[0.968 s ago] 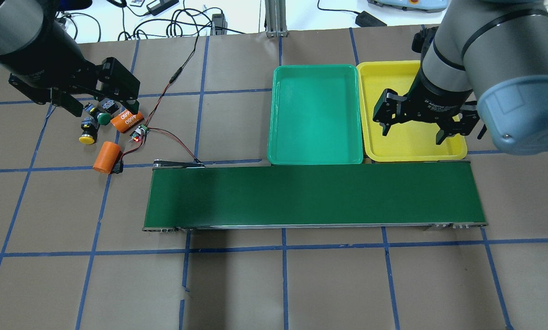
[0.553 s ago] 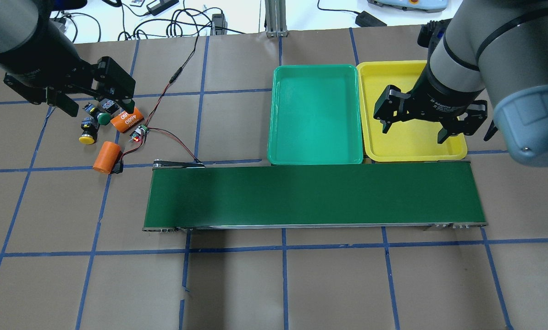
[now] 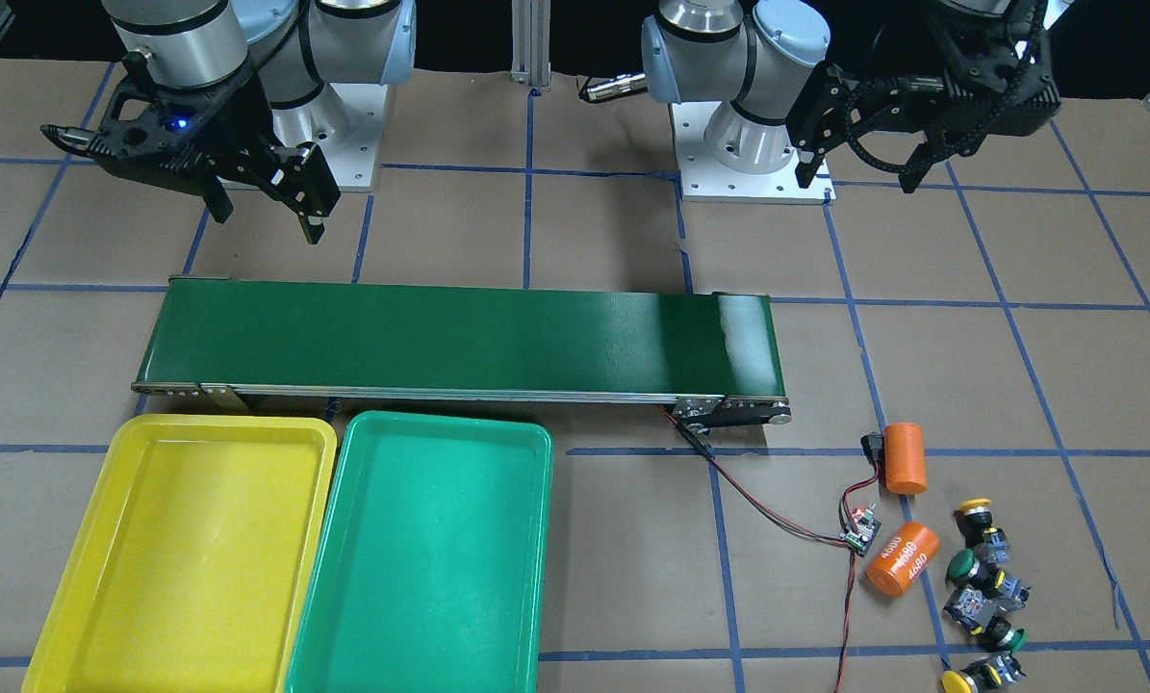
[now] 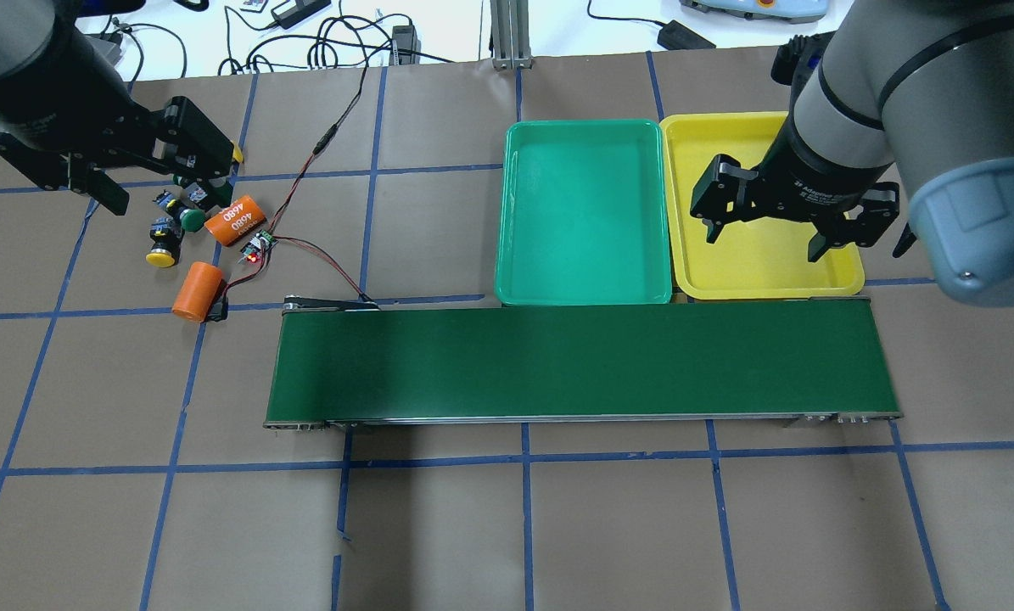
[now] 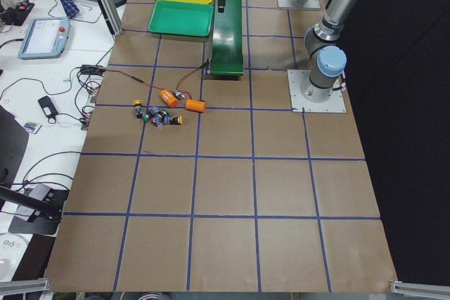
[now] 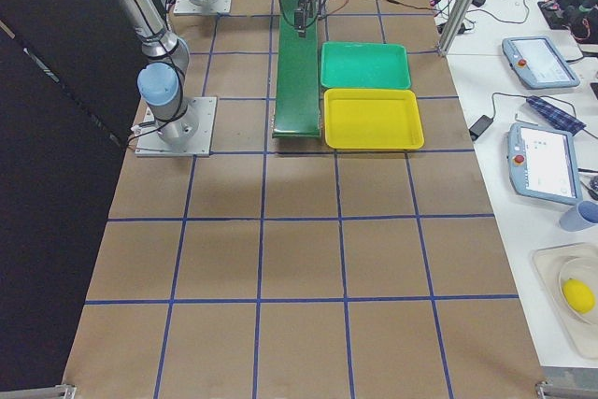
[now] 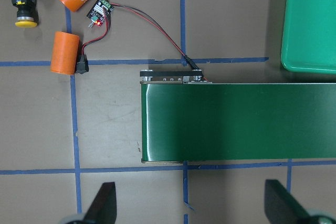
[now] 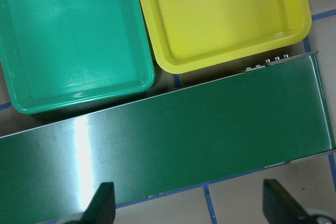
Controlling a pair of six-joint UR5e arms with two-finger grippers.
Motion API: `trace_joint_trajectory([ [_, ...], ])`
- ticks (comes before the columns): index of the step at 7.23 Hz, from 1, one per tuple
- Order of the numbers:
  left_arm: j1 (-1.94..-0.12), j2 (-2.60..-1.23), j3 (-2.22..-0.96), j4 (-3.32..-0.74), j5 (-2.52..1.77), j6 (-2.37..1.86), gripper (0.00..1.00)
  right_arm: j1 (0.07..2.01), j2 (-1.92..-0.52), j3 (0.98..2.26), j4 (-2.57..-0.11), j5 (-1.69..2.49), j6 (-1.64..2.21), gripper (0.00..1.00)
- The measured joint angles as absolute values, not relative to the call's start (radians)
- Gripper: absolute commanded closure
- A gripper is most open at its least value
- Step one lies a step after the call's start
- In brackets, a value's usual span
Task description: Sort buttons by color to trays
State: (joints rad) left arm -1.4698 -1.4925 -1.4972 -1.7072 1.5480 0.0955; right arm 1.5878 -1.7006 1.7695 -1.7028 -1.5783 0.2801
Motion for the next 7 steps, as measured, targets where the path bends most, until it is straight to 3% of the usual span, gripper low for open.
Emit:
trace_joint_trajectory([
  [7, -1.218, -1.932, -1.458, -1.464, 1.586, 0.559, 0.00, 1.587, -1.697, 1.780, -1.647, -1.620, 0.281, 0.00],
])
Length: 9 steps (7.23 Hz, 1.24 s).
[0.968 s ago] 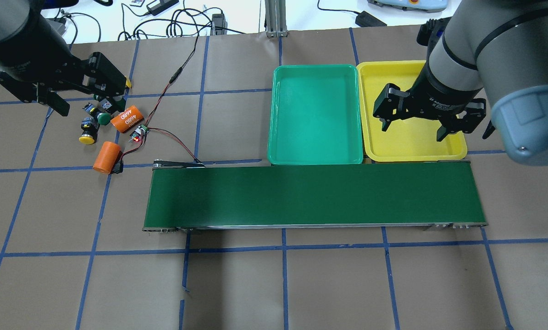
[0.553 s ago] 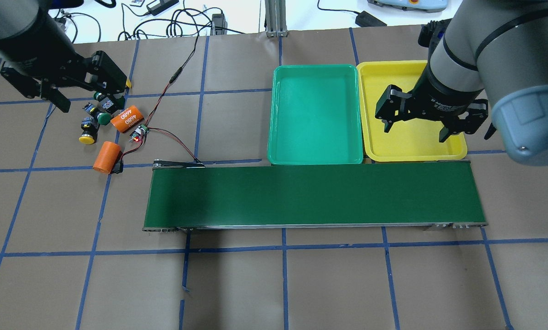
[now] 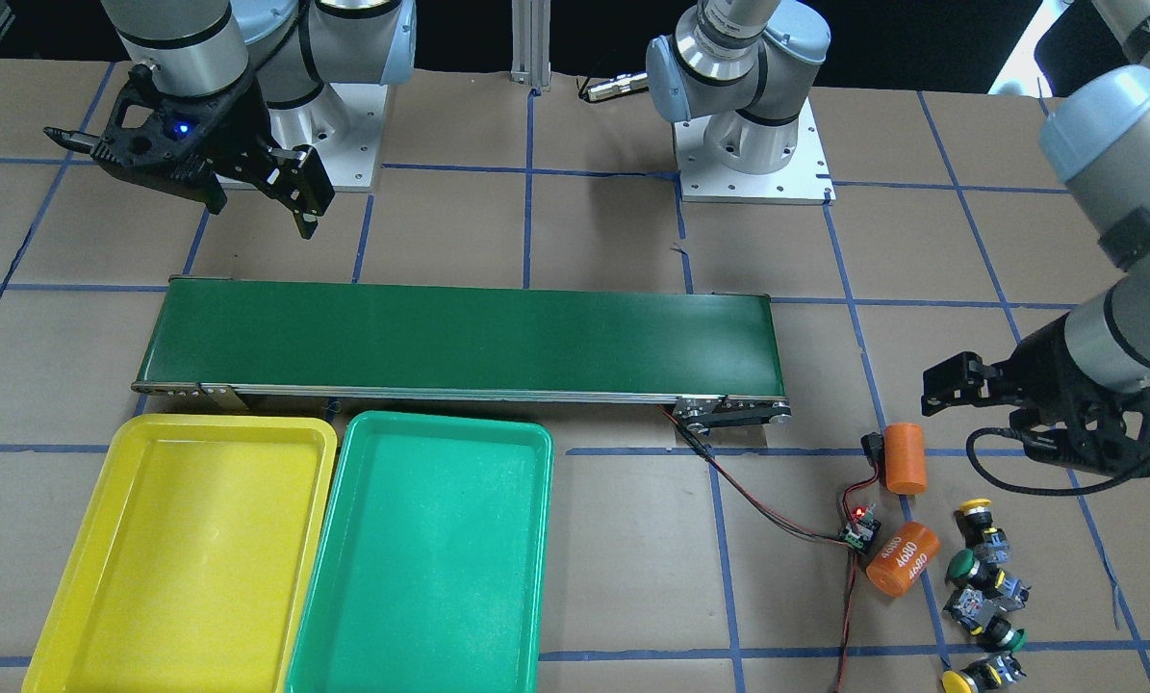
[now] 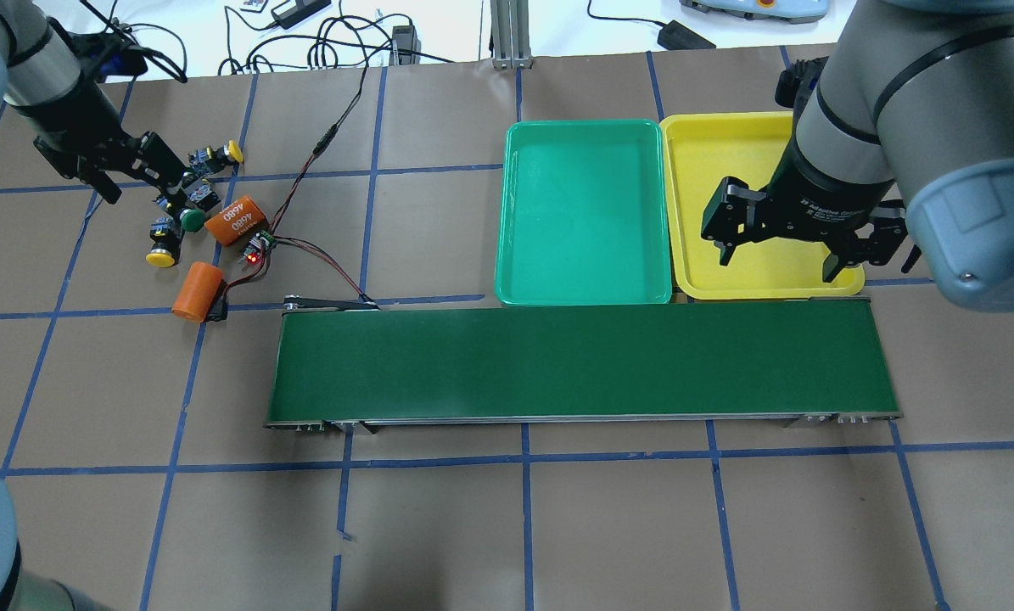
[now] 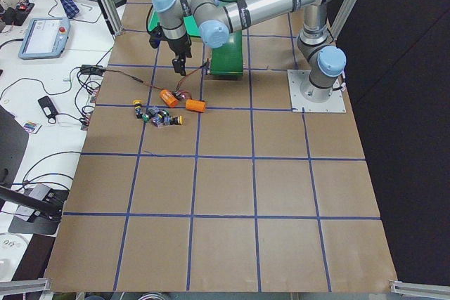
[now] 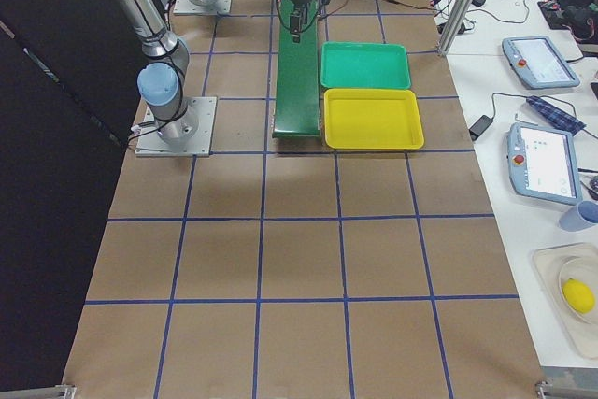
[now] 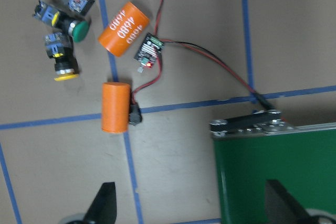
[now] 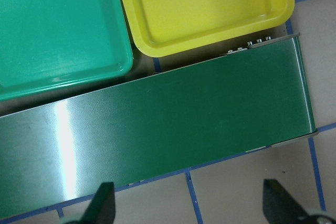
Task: Sort buttons by color to trays
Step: 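Lower the left gripper and grasp an orange cylinder from the pile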
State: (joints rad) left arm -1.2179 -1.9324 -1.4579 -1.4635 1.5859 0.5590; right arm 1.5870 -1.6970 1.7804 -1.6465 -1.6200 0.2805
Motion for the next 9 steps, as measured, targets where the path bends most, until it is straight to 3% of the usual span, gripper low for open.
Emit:
trace_joint_trajectory([
  [2, -1.158, -2.015, -1.499, -1.437, 1.583, 0.671, 0.00, 1.588, -1.713, 1.774, -1.633, -1.622, 0.275, 0.00],
  [4, -1.121, -2.046, -1.618, -1.276, 1.585, 0.739, 0.00, 1.589, -1.756, 1.779, -1.597, -1.615, 0.276, 0.00],
  [5, -1.116, -2.051, -1.663, -1.196, 1.585, 0.765, 0.09, 1.588, -1.762, 1.778, -1.558, -1.614, 0.278, 0.00],
  [7, -1.120, -2.057, -1.694, -1.146, 1.578, 0.777, 0.14, 1.583, -1.761, 1.771, -1.539, -1.611, 0.280, 0.00],
  [8, -1.120, -2.060, -1.699, -1.142, 1.573, 0.777, 0.22, 1.582, -1.760, 1.772, -1.542, -1.608, 0.280, 0.00],
  [9, -1.120, -2.064, -1.701, -1.142, 1.571, 0.777, 0.45, 1.582, -1.755, 1.776, -1.558, -1.608, 0.275, 0.00],
])
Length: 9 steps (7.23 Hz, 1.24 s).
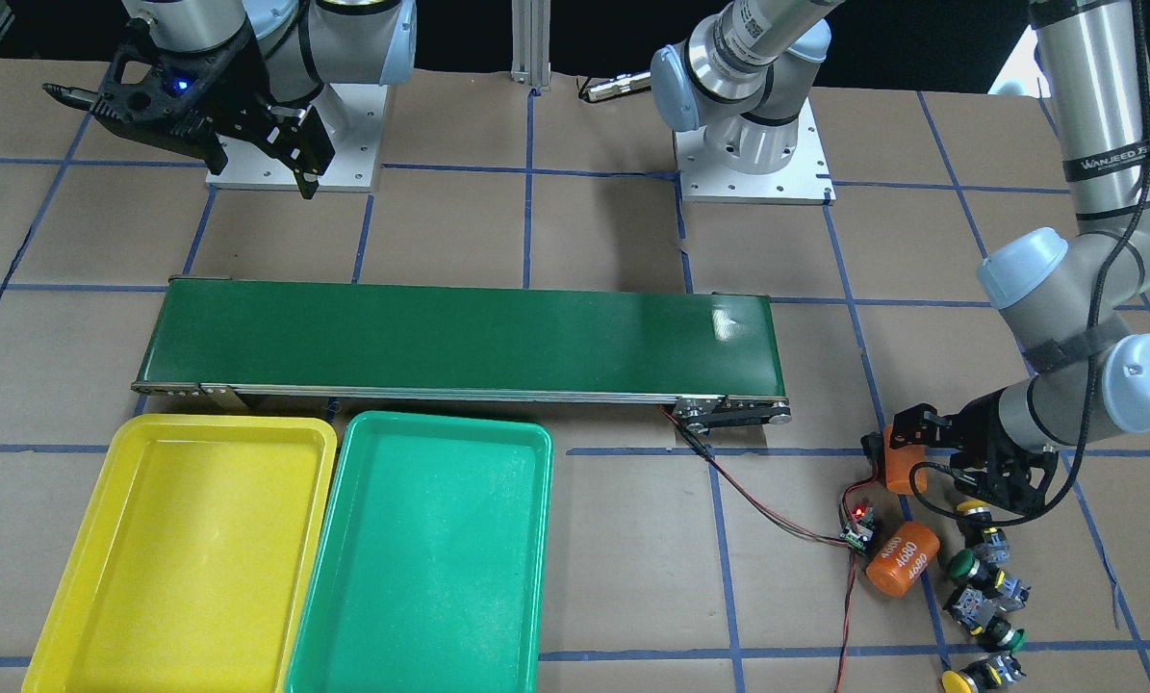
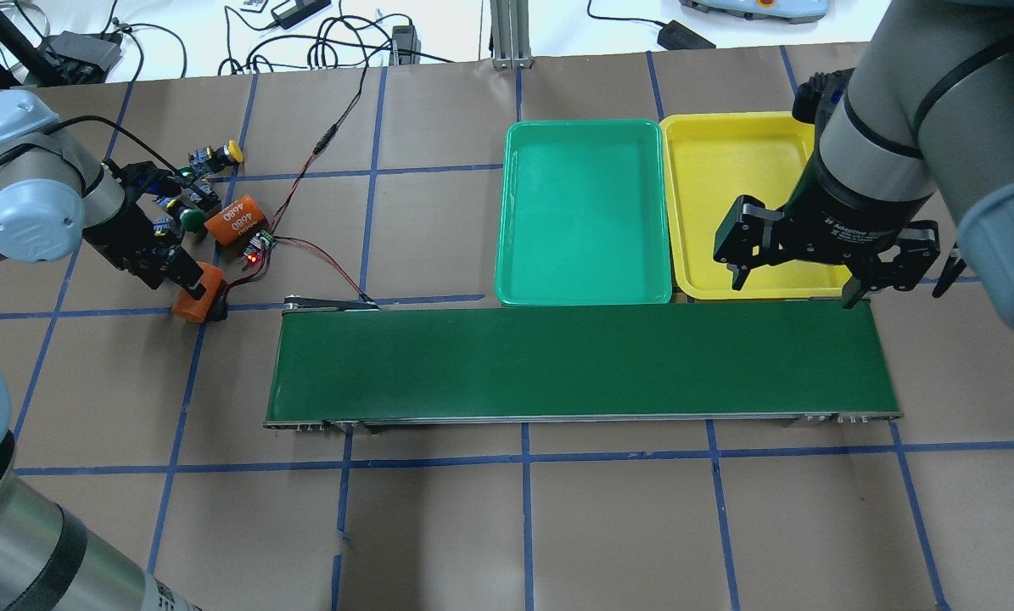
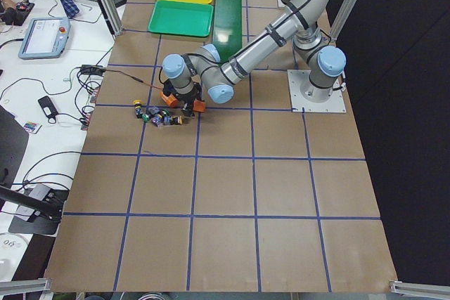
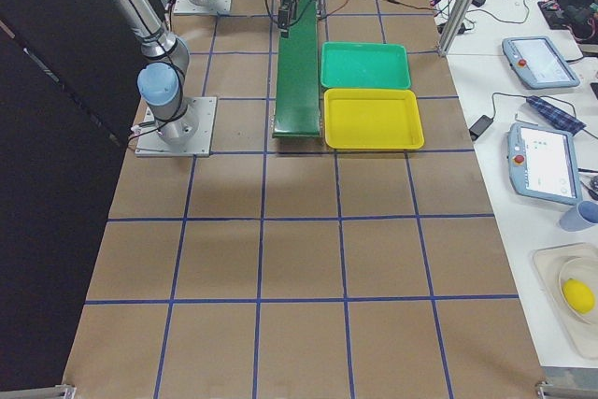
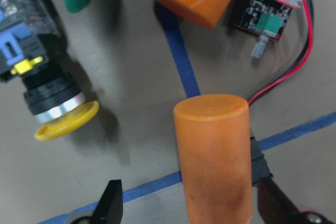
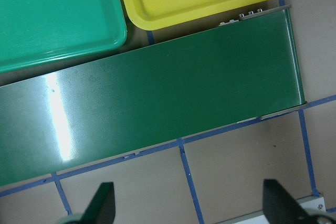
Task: Sort buttons by color to trays
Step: 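Lower the left gripper and grasp an orange cylinder from the pile, then carry the orange cylinder onto the conveyor belt and release it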
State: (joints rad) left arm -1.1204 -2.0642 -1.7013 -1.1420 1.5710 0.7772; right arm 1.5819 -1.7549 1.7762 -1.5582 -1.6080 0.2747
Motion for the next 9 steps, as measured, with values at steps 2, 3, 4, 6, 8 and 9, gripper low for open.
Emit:
trace_joint_trajectory([
  [2, -1.122, -2.072, -1.713, -1.141, 1.574, 0.782, 1.00, 1.582, -1.743, 1.779, -1.585, -1.608, 0.263, 0.00],
  [3, -1.124, -2.071, -1.717, -1.141, 1.578, 0.783, 1.00, 1.581, -1.742, 1.779, -1.601, -1.615, 0.243, 0.00],
  [4, -1.128, -2.060, -1.719, -1.144, 1.581, 0.784, 1.00, 1.579, -1.741, 1.777, -1.611, -1.630, 0.216, 0.00],
  [6, -1.139, -1.993, -1.718, -1.208, 1.582, 0.815, 1.00, 1.579, -1.740, 1.773, -1.618, -1.635, 0.194, 0.00],
  [8, -1.185, -1.857, -1.723, -1.365, 1.578, 0.974, 1.00, 1.575, -1.739, 1.771, -1.638, -1.632, 0.179, 0.00],
  [9, -1.232, -1.782, -1.739, -1.445, 1.577, 1.023, 1.00, 1.573, -1.741, 1.770, -1.664, -1.621, 0.175, 0.00],
])
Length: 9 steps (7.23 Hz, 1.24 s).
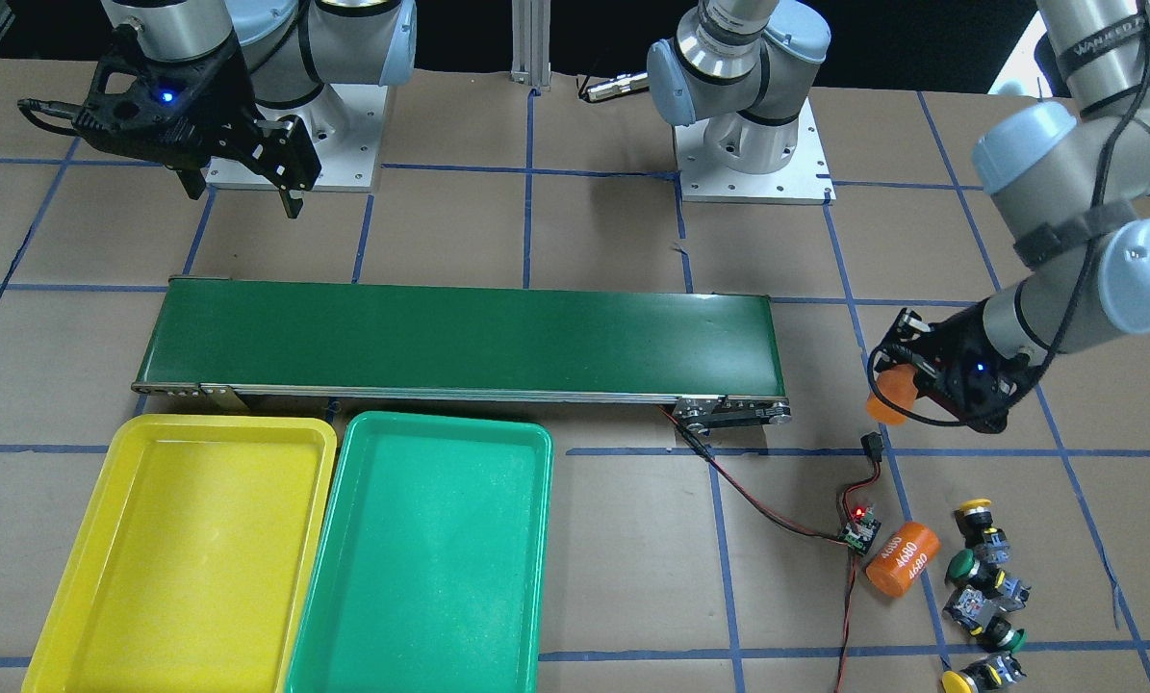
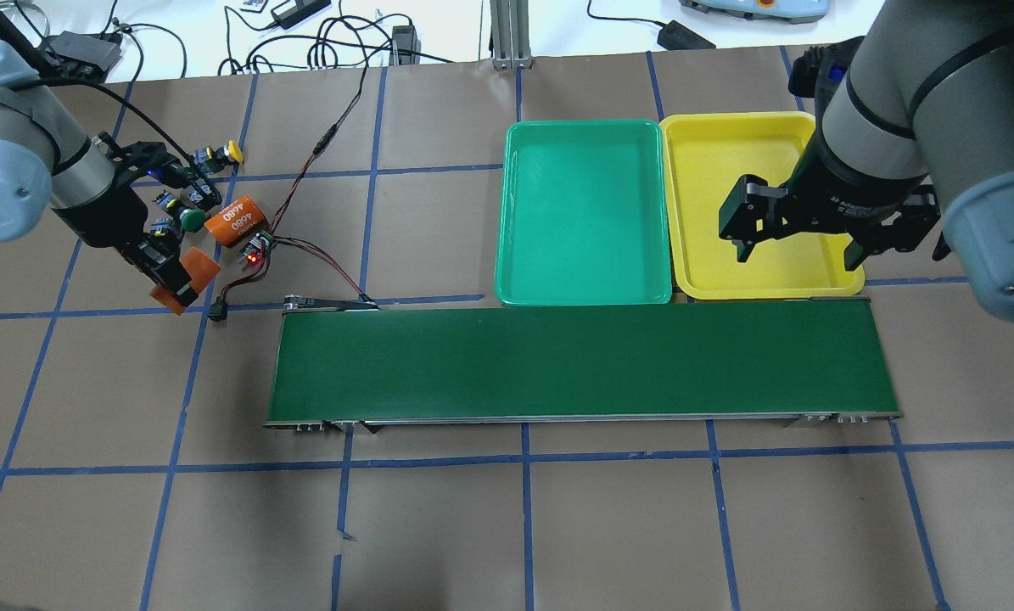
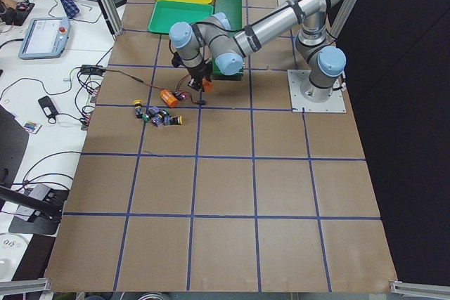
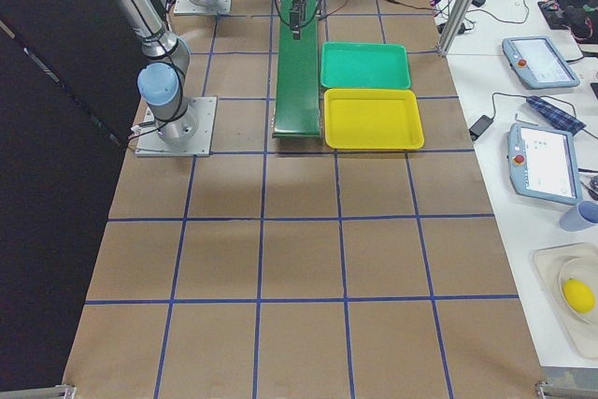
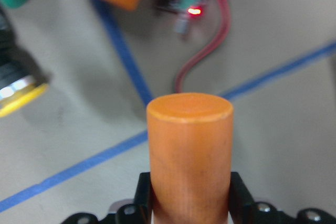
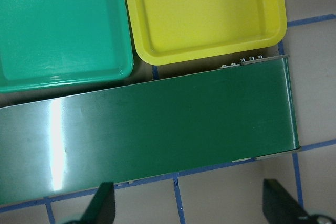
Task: Sort buttons by color to trays
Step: 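Carry the orange cylinder onto the conveyor belt and release it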
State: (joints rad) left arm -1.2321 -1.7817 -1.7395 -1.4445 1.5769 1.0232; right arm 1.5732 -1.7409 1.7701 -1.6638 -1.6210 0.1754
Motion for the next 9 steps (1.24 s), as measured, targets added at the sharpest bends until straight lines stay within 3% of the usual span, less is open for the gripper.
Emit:
trace_joint_trajectory([
  [3, -1.434, -1.636, -1.910, -1.479, 1.582, 1.061, 1.00, 1.566, -1.717, 1.779, -1.741, -1.581, 0.176, 0.00],
  [4, -1.469, -1.631, -1.949, -1.448, 1.582, 1.057, 0.76, 1.564, -1.708, 1.782, -1.747, -1.582, 0.172, 0.00],
  [5, -1.490, -1.639, -1.967, -1.428, 1.582, 1.038, 0.37, 1.564, -1.703, 1.784, -1.749, -1.587, 0.168, 0.00],
  [7, -1.508, -1.661, -1.981, -1.395, 1.582, 0.981, 0.19, 1.562, -1.700, 1.785, -1.747, -1.597, 0.165, 0.00],
  [9, -1.501, -1.663, -1.957, -1.382, 1.582, 0.937, 0.15, 1.561, -1.699, 1.786, -1.751, -1.597, 0.164, 0.00],
])
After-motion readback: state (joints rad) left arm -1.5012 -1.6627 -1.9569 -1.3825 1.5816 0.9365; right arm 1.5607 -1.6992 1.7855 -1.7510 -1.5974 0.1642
